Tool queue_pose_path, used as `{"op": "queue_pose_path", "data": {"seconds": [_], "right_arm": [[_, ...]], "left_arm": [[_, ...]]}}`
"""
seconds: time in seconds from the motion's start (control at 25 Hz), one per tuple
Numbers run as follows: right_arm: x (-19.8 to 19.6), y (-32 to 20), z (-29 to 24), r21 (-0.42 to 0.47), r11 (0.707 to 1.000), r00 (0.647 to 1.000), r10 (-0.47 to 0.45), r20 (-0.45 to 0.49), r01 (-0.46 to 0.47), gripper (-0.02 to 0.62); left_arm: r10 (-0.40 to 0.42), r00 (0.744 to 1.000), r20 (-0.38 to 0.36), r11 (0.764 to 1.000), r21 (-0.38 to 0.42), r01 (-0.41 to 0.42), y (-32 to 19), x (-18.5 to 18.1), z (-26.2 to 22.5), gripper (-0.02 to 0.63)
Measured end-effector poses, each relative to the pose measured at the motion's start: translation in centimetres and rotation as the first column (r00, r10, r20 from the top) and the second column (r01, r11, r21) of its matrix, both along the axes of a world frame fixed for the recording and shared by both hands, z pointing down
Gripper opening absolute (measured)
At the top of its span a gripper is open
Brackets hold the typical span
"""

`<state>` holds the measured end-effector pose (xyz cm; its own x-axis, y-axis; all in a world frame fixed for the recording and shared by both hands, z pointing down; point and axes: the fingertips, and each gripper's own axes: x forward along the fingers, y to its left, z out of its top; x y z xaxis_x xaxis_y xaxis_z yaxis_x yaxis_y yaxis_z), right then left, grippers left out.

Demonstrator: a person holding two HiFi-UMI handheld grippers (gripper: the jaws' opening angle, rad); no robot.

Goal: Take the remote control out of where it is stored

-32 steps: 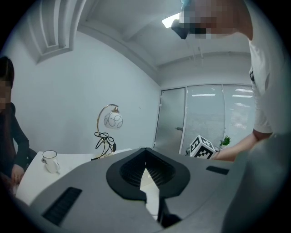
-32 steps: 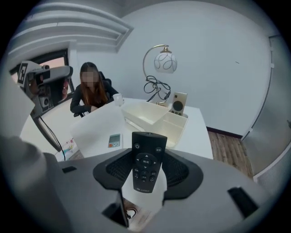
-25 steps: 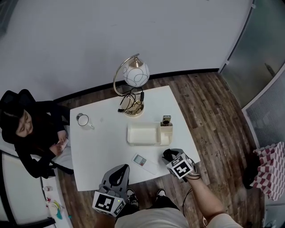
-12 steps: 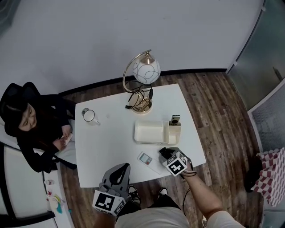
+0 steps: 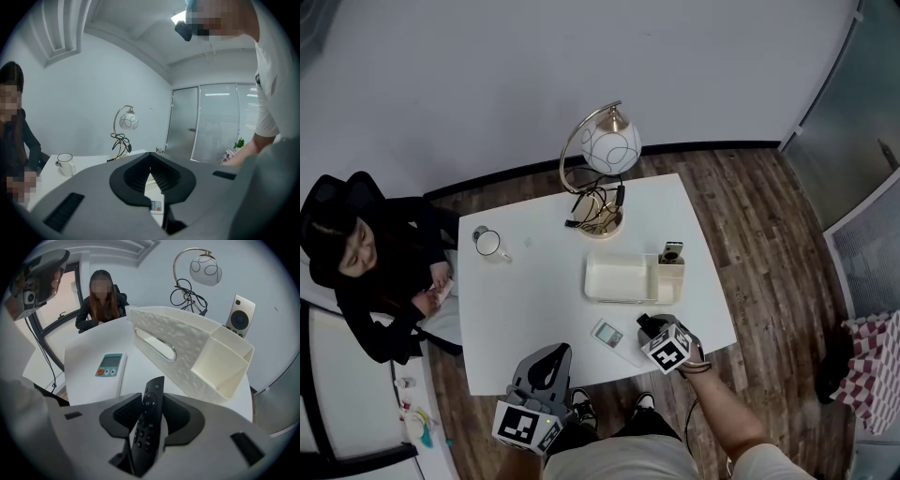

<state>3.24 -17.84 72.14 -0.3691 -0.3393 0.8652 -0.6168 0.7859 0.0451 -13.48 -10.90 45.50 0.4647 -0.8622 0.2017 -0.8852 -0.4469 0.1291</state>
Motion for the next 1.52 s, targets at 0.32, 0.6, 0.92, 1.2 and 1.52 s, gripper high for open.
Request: {"op": "queue_pose_path", "data": {"seconds": [0.32, 0.6, 0.92, 1.2, 1.52], "right_arm": [[0.3, -0.4, 0.0, 0.038, 0.999, 1.000, -0.011, 0.020, 0.010, 0.176], [0.2, -0.5, -0.6, 0.074, 0.997, 0.999, -0.026, 0.039, 0.023, 0.211], [1.0, -1.1, -8.7, 0.225, 0.970, 0.970, 0.036, 0.240, -0.092, 0.212], [2.8, -0.1, -17.2, 0.368, 0.902, 0.899, 0.045, 0.436, -0.224, 0.093], [4.1, 2.4, -26.0, 0.453, 0.825, 0.816, 0.018, 0.578, -0.339, 0.027]], "left_arm": [[0.002, 1.000, -0.001, 1.000, -0.005, -0.002, -0.2, 0.1, 0.1, 0.006], [0.006, 1.000, -0.001, 1.000, -0.002, -0.006, 0.0, 0.4, 0.1, 0.006], [0.017, 1.000, -0.005, 1.000, 0.013, -0.017, -0.1, 1.2, -0.5, 0.006], [0.051, 0.999, -0.010, 0.998, 0.039, -0.051, -0.1, 2.6, -1.5, 0.006], [0.083, 0.996, -0.018, 0.993, 0.087, -0.082, 0.5, 4.1, -3.4, 0.006]]}}
